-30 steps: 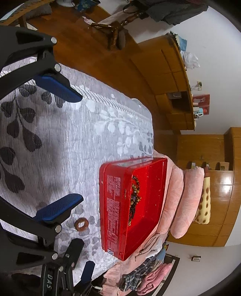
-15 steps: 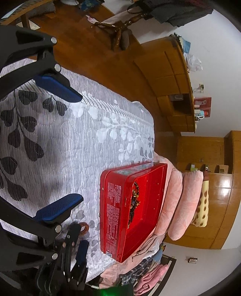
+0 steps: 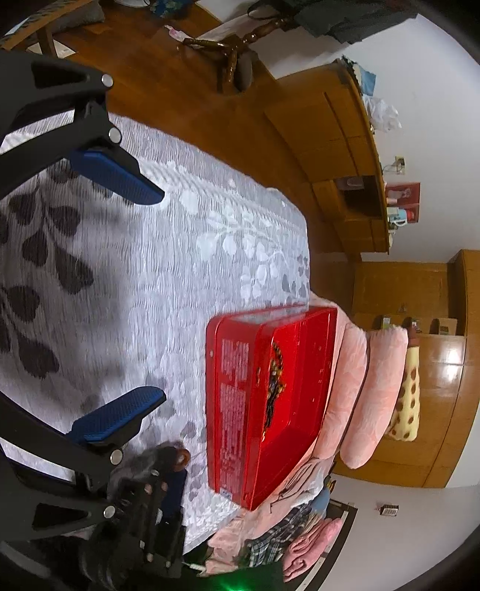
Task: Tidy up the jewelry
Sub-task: 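Grasp the wooden ring with the right gripper while the left grasps the silver hoop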
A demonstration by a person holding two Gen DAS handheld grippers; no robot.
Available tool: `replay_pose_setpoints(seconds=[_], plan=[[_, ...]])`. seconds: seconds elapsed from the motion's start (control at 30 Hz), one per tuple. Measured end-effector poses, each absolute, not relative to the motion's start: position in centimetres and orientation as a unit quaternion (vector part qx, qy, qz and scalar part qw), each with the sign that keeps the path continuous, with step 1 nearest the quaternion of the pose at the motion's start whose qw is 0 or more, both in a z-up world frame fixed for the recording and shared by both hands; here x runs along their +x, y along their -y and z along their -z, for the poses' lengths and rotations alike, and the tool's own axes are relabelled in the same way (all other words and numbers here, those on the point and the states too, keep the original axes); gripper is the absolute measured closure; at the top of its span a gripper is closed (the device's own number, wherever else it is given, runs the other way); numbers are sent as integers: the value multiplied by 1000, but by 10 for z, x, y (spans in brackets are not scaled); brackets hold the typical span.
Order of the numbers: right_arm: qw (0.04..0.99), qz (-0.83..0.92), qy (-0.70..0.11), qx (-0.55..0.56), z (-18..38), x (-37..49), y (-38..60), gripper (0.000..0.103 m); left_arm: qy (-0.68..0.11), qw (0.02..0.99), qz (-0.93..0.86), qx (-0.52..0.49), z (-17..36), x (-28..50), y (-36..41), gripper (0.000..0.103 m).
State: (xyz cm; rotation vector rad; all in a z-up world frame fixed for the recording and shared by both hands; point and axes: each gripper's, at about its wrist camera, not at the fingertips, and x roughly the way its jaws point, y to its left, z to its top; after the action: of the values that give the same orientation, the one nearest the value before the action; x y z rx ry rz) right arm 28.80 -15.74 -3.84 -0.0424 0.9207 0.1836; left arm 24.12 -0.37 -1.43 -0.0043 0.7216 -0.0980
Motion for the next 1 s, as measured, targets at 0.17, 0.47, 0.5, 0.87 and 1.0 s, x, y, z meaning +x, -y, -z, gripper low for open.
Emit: replay_pose_setpoints(seconds=[0.17,0.47,0.5,0.87,1.0], plan=[[898,-57,-435,-5,29,276,193,75,-359,930,77,6,16,235,31,6],[900,-38,-435,13,32,260,231,75,-380,919,104,8,25,227,73,7],[899,-38,-435,15,33,258,234,75,-384,917,104,7,26,227,74,7],[901,-46,-431,33,36,254,242,75,-439,893,100,19,47,232,91,33],[899,-50,-433,36,39,254,241,75,-433,896,98,31,46,228,94,55]])
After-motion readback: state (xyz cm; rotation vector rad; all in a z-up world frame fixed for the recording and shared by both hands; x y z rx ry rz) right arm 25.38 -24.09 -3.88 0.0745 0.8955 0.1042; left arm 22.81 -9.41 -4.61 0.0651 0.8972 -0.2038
